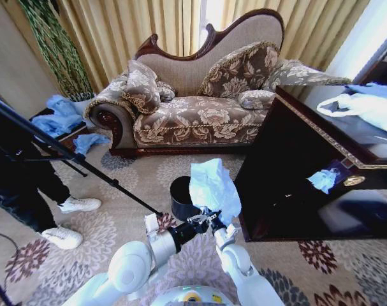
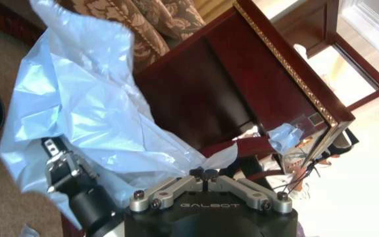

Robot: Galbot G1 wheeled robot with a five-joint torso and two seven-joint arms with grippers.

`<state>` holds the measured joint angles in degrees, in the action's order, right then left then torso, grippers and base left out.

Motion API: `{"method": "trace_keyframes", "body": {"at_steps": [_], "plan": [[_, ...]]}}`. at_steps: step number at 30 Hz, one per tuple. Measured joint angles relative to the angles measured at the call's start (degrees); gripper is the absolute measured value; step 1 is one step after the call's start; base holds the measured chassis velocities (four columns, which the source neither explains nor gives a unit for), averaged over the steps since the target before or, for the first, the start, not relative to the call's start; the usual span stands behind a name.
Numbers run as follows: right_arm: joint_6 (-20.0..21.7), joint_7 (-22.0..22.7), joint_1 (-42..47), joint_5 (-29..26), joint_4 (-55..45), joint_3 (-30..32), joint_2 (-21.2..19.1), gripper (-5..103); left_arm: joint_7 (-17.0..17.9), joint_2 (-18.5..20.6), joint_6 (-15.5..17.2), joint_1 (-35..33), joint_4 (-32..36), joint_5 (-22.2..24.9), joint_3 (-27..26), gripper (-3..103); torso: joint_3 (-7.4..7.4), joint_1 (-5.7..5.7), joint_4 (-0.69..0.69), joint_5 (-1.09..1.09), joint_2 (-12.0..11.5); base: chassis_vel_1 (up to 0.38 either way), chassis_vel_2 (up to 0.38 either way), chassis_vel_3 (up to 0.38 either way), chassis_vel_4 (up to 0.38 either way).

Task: Place a garbage bag over the trash bin.

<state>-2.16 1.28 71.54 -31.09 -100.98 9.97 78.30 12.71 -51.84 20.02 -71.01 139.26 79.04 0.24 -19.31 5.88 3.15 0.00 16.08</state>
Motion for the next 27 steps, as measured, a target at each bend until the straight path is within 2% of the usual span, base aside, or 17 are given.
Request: {"method": "trace_keyframes", "body": {"at_steps": [10,16,21,27], "plan": [[-1.3,-2.4,2.1,1.6,-0.1,4.4,-1.8,0,-0.9,-0.9,-0.3,-0.5,-1.0,-1.6,-0.5,0,0.00,0.00,0.01,0.00,0.0,0.000,0.000,0.000,0.000],[-1.1,-1.6,1.4,1.6,-1.9,1.7,-1.5,0,-4.1,-1.5,-0.4,-0.1,-3.6,-4.0,-1.9,0,0.00,0.00,0.01,0.00,0.0,0.000,0.000,0.000,0.000],[-0.7,-0.5,-1.4,1.3,-0.9,-0.5,-1.4,0,-6.7,-0.7,-0.5,-0.5,-4.6,-4.1,-3.9,0,0.00,0.00,0.00,0.00,0.0,0.000,0.000,0.000,0.000],[-0.6,0.9,-4.2,1.2,1.2,-3.3,-0.5,0,-7.4,-0.7,-0.5,-1.0,-4.4,-4.3,-4.1,0,0.00,0.00,0.00,-0.01,0.0,0.000,0.000,0.000,0.000]]}}
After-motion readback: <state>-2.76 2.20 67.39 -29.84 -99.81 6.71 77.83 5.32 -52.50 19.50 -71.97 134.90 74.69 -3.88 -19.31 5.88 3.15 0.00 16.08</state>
